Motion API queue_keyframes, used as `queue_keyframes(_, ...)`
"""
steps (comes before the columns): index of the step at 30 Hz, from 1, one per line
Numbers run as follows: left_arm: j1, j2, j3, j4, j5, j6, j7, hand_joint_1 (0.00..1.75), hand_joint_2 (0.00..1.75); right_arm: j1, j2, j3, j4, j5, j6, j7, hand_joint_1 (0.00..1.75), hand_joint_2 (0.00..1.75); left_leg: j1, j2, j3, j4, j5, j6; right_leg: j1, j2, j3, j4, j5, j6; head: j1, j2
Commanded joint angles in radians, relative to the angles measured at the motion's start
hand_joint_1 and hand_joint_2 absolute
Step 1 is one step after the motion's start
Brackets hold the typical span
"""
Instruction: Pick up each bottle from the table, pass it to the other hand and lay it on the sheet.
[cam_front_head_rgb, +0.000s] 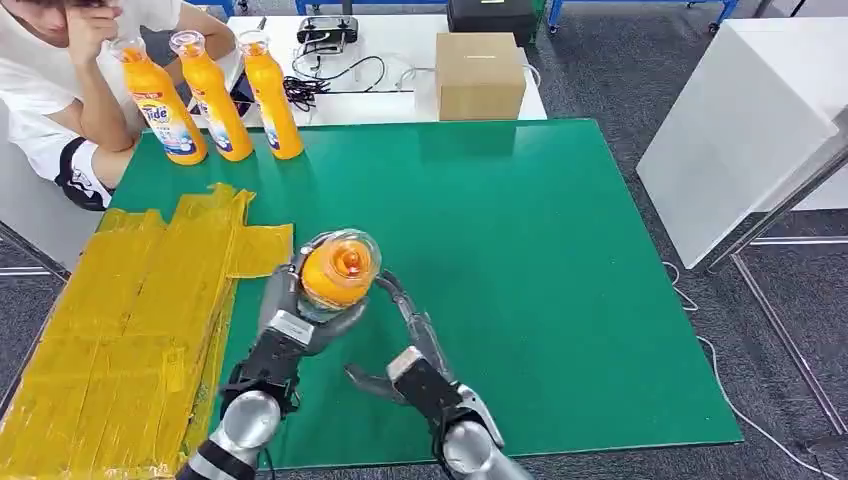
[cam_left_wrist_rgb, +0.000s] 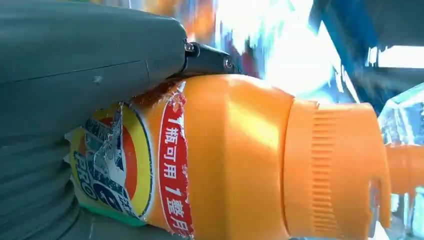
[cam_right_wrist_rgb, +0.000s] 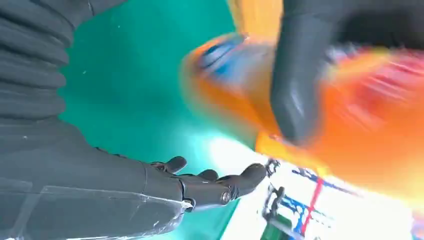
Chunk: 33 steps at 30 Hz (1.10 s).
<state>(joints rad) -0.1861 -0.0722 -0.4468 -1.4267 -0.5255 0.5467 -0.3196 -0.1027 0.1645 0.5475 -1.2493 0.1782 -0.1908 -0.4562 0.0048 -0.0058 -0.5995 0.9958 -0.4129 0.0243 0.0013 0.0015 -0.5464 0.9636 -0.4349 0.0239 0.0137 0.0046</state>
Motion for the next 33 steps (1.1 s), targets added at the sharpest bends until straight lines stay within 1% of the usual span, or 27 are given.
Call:
queue_keyframes(1, -0.052, 0.106, 0.252, 0.126, -0.874, 0.079, 0.412, 1.75, 1.75, 0.174, -0.113, -0.229, -0.422, -0.045, 0.093, 0.019, 0.00, 0.00, 0.000, -0.001, 0.003, -0.001, -0.001, -0.001, 0.000, -0.001, 0.003, 0.000, -0.001, 0.000, 0.000, 0.000)
queue_keyframes(3, -0.074, 0.136, 0.278, 0.188, -0.945, 0.056, 0.460, 1.75, 1.75, 0.192, -0.117, -0.262, -0.444, -0.084, 0.130, 0.022, 0.00, 0.00, 0.000, 0.000, 0.004, -0.001, -0.001, -0.001, 0.000, -0.001, 0.003, 0.000, -0.001, 0.000, 0.000, 0.000)
queue_keyframes(8, -0.158, 0.182, 0.296, 0.370, -1.025, 0.003, 0.515, 1.75, 1.75, 0.212, -0.115, -0.314, -0.458, -0.119, 0.150, 0.009, 0.00, 0.00, 0.000, -0.001, 0.004, -0.001, 0.001, -0.001, 0.000, -0.003, 0.003, -0.001, -0.001, 0.000, 0.000, 0.000)
queue_keyframes(9, -0.177, 0.189, 0.295, 0.412, -1.029, -0.010, 0.520, 1.75, 1.75, 0.210, -0.112, -0.323, -0.457, -0.125, 0.150, 0.007, 0.00, 1.75, 0.000, -0.002, 0.005, -0.002, 0.001, -0.002, 0.000, -0.003, 0.005, -0.001, -0.001, 0.000, 0.000, 0.000)
queue_keyframes(10, -0.188, 0.191, 0.290, 0.433, -1.032, -0.011, 0.522, 1.75, 1.75, 0.209, -0.111, -0.327, -0.455, -0.126, 0.150, 0.007, 0.00, 1.75, 0.001, -0.002, 0.006, -0.002, 0.000, -0.002, 0.001, -0.003, 0.006, -0.002, -0.002, 0.000, 0.000, 0.000)
queue_keyframes(11, -0.198, 0.191, 0.293, 0.455, -1.031, -0.016, 0.524, 1.75, 1.75, 0.208, -0.109, -0.331, -0.454, -0.129, 0.152, 0.006, 0.00, 1.75, 0.000, -0.001, 0.004, -0.001, 0.001, -0.002, 0.000, -0.002, 0.003, -0.001, -0.001, 0.000, 0.000, 0.000)
queue_keyframes(15, -0.221, 0.190, 0.289, 0.515, -1.045, -0.048, 0.531, 1.75, 1.75, 0.201, -0.103, -0.333, -0.448, -0.134, 0.154, 0.006, 0.00, 1.75, 0.001, 0.000, 0.008, -0.001, -0.002, -0.002, 0.001, -0.002, 0.008, -0.002, -0.003, 0.000, 0.000, 0.000)
queue_keyframes(16, -0.234, 0.186, 0.290, 0.549, -1.044, -0.057, 0.533, 1.75, 1.75, 0.198, -0.100, -0.333, -0.446, -0.134, 0.153, 0.005, 0.00, 1.75, 0.001, 0.000, 0.004, -0.001, 0.000, -0.002, 0.000, -0.002, 0.004, -0.001, -0.001, 0.000, 0.000, 0.000)
queue_keyframes(18, -0.250, 0.173, 0.288, 0.604, -1.036, -0.060, 0.534, 1.75, 1.75, 0.191, -0.100, -0.329, -0.438, -0.134, 0.154, 0.007, 0.00, 1.75, 0.000, -0.002, 0.006, -0.001, 0.000, -0.002, 0.000, -0.004, 0.006, -0.002, -0.002, 0.000, 0.000, 0.000)
queue_keyframes(19, -0.255, 0.170, 0.287, 0.627, -1.034, -0.048, 0.532, 1.75, 1.75, 0.187, -0.099, -0.328, -0.433, -0.134, 0.154, 0.007, 0.00, 1.75, 0.000, -0.001, 0.003, -0.001, 0.001, -0.002, 0.000, -0.002, 0.004, -0.001, 0.000, 0.000, 0.000, 0.000)
queue_keyframes(23, -0.255, 0.167, 0.285, 0.631, -1.034, -0.045, 0.532, 1.75, 1.75, 0.187, -0.099, -0.328, -0.432, -0.134, 0.154, 0.007, 0.00, 1.75, 0.001, 0.000, 0.006, -0.001, -0.001, -0.002, 0.001, -0.002, 0.006, -0.002, -0.001, 0.000, 0.000, 0.000)
queue_keyframes(24, -0.255, 0.167, 0.285, 0.631, -1.034, -0.045, 0.532, 1.75, 1.75, 0.187, -0.099, -0.328, -0.432, -0.134, 0.154, 0.007, 0.00, 1.75, 0.000, 0.000, 0.002, -0.001, 0.001, -0.002, 0.000, -0.002, 0.003, -0.001, 0.000, 0.000, 0.000, 0.000)
queue_keyframes(25, -0.255, 0.167, 0.285, 0.631, -1.034, -0.045, 0.532, 1.75, 1.75, 0.187, -0.099, -0.328, -0.432, -0.134, 0.154, 0.007, 0.00, 1.75, 0.001, -0.001, 0.005, 0.000, 0.000, -0.002, 0.001, -0.002, 0.005, -0.001, -0.001, 0.000, 0.000, 0.000)
queue_keyframes(27, -0.255, 0.167, 0.285, 0.631, -1.034, -0.045, 0.532, 1.75, 1.75, 0.187, -0.099, -0.328, -0.432, -0.134, 0.154, 0.007, 0.00, 1.75, 0.000, 0.000, 0.002, 0.000, 0.001, -0.002, 0.000, -0.001, 0.002, 0.000, 0.000, 0.000, 0.000, 0.000)
queue_keyframes(28, -0.255, 0.167, 0.285, 0.631, -1.034, -0.045, 0.532, 1.75, 1.75, 0.187, -0.099, -0.328, -0.432, -0.134, 0.154, 0.007, 0.00, 1.75, 0.001, 0.000, 0.006, 0.000, -0.001, -0.002, 0.001, -0.002, 0.007, -0.001, -0.002, 0.000, 0.000, 0.000)
queue_keyframes(29, -0.261, 0.162, 0.287, 0.645, -1.028, -0.054, 0.530, 1.75, 1.75, 0.187, -0.100, -0.327, -0.432, -0.133, 0.154, 0.010, 0.00, 1.75, 0.001, 0.000, 0.004, 0.000, 0.000, -0.002, 0.000, -0.001, 0.004, -0.001, -0.001, 0.000, 0.000, 0.000)
queue_keyframes(31, -0.265, 0.145, 0.294, 0.676, -0.981, -0.057, 0.489, 1.75, 1.75, 0.183, -0.100, -0.325, -0.427, -0.132, 0.154, 0.017, 0.00, 1.75, 0.001, 0.000, 0.004, -0.001, 0.000, -0.002, 0.000, -0.002, 0.004, -0.001, -0.001, 0.000, 0.000, 0.000)
queue_keyframes(32, -0.261, 0.127, 0.303, 0.704, -0.933, -0.051, 0.452, 0.66, 1.75, 0.190, -0.098, -0.327, -0.424, -0.129, 0.151, 0.022, 0.00, 1.75, 0.001, 0.000, 0.004, -0.001, 0.000, -0.002, 0.000, -0.002, 0.004, -0.001, -0.001, 0.000, 0.000, 0.000)
queue_keyframes(33, -0.262, 0.115, 0.307, 0.726, -0.897, -0.033, 0.424, 0.00, 1.75, 0.194, -0.097, -0.329, -0.422, -0.127, 0.150, 0.021, 0.00, 1.75, 0.000, -0.001, 0.004, -0.001, 0.001, -0.001, 0.000, -0.002, 0.004, -0.001, -0.001, 0.000, 0.000, 0.000)
